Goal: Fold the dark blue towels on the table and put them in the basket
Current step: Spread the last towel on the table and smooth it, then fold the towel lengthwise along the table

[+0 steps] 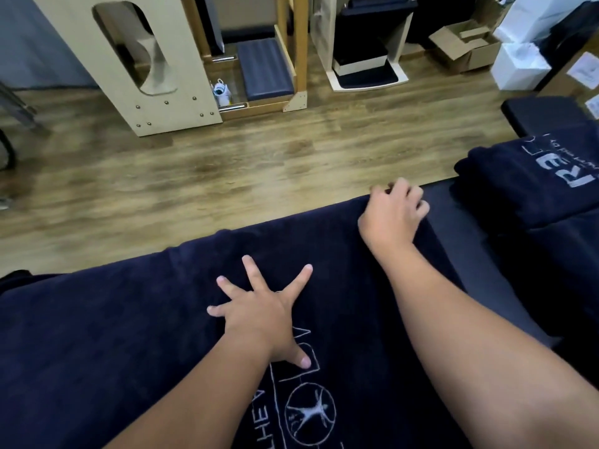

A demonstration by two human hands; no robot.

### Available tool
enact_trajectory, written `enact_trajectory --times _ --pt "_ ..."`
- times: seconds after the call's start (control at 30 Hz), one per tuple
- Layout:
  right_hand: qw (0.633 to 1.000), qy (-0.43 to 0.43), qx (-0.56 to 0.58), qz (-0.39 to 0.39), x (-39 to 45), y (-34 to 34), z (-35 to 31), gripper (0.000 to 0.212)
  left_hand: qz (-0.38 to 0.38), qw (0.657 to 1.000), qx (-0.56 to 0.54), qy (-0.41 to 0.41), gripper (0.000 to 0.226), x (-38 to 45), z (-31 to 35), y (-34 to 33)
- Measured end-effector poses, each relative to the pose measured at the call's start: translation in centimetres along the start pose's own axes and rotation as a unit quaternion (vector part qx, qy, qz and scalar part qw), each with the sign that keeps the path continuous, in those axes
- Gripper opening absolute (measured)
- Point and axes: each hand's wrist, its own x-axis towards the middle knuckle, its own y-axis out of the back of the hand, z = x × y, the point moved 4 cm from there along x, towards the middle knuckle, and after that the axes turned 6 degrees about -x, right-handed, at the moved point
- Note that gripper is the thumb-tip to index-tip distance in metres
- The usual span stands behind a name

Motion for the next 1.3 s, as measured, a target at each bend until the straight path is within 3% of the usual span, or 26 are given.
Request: enact_trajectory --times 0.13,0.27,0.47,0.53,0.6,0.73,0.83,1.03,1.17,1.23,1.3 --pt "0.988 0.139 0.049 -0.041 -7.1 -0.9 -5.9 0.044 0.008 1.0 -0.01 -0.019 0.145 -0.4 -0.5 0.0" --pt "0.979 0.158 0.072 -0.111 -12.4 -1.3 -7.6 0.056 0.051 0.993 -0.063 -0.08 0.138 -1.9 -2.5 -1.2" --pt "0.959 0.222 0.014 -0.176 -19.2 0.8 -11.7 0.066 0.152 0.956 -0.177 -0.175 0.073 -5.6 -12.6 -3.9" --pt "0.941 0.284 0.021 -0.184 -22.7 1.3 -14.9 0.067 0.18 0.969 -0.121 -0.123 0.069 -6.7 -17.5 -5.4" --pt "0.918 0.343 0.019 -0.2 -26.5 1.5 -18.7 0.071 0.183 0.974 -0.131 0.001 0.077 -8.1 -24.1 -6.9" --pt "0.894 0.398 0.024 -0.203 -30.7 2.2 -24.9 0.083 0.135 0.963 -0.175 0.157 0.095 -10.1 -35.6 -8.7" --pt "0.869 0.447 0.001 -0.213 -32.7 2.5 -30.1 0.09 0.107 0.933 -0.241 0.246 0.114 -10.4 -42.4 -8.4" --pt "0.849 0.434 -0.126 -0.273 -33.8 1.7 -38.2 0.15 0.125 0.908 -0.308 0.253 0.074 -6.9 -52.0 -5.8" --pt "0.842 0.388 -0.192 -0.322 -33.8 1.5 -40.3 0.166 0.316 0.839 -0.381 0.226 0.032 -4.5 -54.6 -1.5" --pt "0.842 0.375 -0.206 -0.33 -34.2 1.5 -40.9 0.168 0.306 0.842 -0.398 0.197 0.027 -3.1 -54.8 -0.7" --pt "0.841 0.369 -0.214 -0.333 -34.3 1.6 -41.2 0.169 0.264 0.866 -0.388 0.173 0.02 -2.0 -54.6 -0.5"
